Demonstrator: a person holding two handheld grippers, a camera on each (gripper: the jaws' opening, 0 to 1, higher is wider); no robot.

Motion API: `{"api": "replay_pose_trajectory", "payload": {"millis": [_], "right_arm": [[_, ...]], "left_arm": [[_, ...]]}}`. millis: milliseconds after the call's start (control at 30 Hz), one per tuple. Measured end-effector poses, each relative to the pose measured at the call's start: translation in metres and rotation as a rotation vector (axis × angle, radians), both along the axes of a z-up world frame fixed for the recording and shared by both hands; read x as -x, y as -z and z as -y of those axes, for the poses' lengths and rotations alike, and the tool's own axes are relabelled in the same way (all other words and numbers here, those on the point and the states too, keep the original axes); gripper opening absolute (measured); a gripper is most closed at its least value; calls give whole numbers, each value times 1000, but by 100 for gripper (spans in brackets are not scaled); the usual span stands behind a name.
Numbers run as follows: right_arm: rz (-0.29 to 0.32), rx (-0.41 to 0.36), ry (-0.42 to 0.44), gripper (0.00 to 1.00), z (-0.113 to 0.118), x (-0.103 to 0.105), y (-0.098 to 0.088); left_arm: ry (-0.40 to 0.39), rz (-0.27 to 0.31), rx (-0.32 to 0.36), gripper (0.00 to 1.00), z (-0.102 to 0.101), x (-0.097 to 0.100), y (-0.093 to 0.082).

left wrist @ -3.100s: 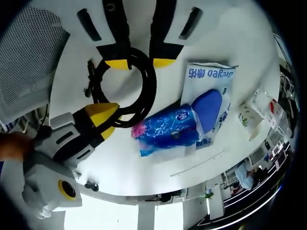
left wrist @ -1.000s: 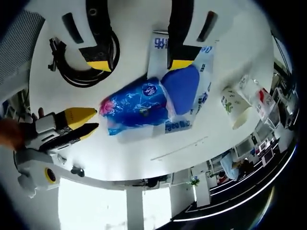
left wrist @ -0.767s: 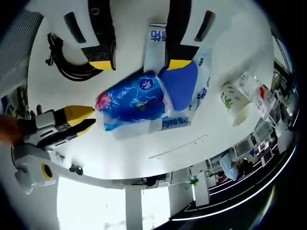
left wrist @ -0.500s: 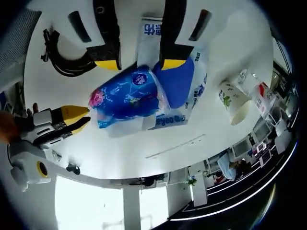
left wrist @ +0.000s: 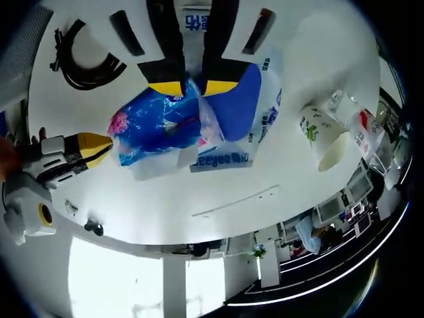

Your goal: Arrange the tabletop items into an orderly group along one side of the table until the central work area is clear of visible clutter.

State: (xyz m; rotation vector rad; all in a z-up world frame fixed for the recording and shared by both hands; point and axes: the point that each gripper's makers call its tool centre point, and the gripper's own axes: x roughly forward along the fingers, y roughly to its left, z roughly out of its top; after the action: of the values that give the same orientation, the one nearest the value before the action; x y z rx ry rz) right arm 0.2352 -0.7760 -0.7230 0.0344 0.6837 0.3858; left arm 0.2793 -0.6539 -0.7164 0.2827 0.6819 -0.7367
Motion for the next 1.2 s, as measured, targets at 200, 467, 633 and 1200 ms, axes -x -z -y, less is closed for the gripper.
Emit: {"api": "replay_pose_trajectory", "payload": {"millis": [200, 467, 633, 1200], "right_arm": [[-15, 5, -4, 0, 2, 2, 1], [-7, 5, -15, 0, 3, 5, -7], [11, -4, -16, 0, 6, 8, -15], [68, 16, -29, 0, 13, 17, -47]], "left_arm": [[-3, -24, 11, 0, 0, 3, 2], [-1, -33, 21, 0, 2, 9, -4], [-23, -36, 50, 0, 3, 12, -12], [-15, 10, 73, 0, 11, 21, -41]]}}
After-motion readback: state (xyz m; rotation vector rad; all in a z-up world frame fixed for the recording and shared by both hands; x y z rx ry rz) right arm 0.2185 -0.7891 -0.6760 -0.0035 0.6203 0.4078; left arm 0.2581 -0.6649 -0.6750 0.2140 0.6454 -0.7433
